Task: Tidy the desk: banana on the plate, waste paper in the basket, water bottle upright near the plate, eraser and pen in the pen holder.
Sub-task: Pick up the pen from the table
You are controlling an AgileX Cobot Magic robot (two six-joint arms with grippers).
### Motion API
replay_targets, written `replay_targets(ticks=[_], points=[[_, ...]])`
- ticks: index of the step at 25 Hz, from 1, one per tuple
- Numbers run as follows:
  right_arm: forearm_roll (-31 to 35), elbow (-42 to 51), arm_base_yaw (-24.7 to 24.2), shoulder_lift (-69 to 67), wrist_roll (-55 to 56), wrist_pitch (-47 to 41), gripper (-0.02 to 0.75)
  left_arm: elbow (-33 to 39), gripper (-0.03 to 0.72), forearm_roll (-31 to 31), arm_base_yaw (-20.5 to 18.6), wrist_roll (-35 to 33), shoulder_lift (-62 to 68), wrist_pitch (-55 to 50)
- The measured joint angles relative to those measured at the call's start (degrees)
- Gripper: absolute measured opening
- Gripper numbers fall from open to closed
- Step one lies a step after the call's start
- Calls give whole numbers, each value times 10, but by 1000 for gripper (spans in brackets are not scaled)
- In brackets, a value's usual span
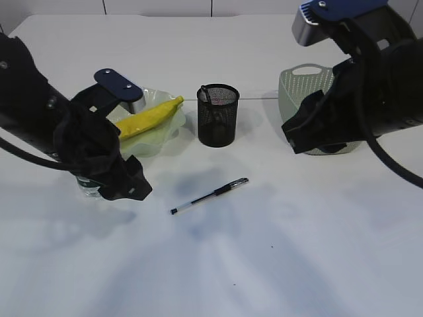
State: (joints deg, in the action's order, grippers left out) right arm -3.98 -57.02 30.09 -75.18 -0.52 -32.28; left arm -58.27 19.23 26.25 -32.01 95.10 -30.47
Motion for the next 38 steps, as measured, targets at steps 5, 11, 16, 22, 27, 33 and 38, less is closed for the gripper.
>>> replay_targets(ticks=[5, 11, 16, 22, 27, 33, 38], points=[[54, 0, 0, 0, -46, -17, 253, -37, 506, 0, 5, -6, 44, 1], [58, 0, 0, 0, -49, -28, 253, -77, 498, -1, 5, -22, 83, 4], [55, 0, 0, 0, -51, -33, 253, -105, 497, -12, 9, -39, 112, 3], [54, 0, 0, 1, -51, -46, 253, -135, 489, -27, 25, -45, 153, -3], [54, 0, 0, 1, -51, -56, 253, -161, 487, -33, 25, -45, 186, -14], [52, 0, 0, 1, -51, -59, 253, -185, 486, -36, 28, -49, 206, -18], [52, 0, 0, 1, -51, -59, 253, -213, 486, -37, 28, -49, 244, -44]])
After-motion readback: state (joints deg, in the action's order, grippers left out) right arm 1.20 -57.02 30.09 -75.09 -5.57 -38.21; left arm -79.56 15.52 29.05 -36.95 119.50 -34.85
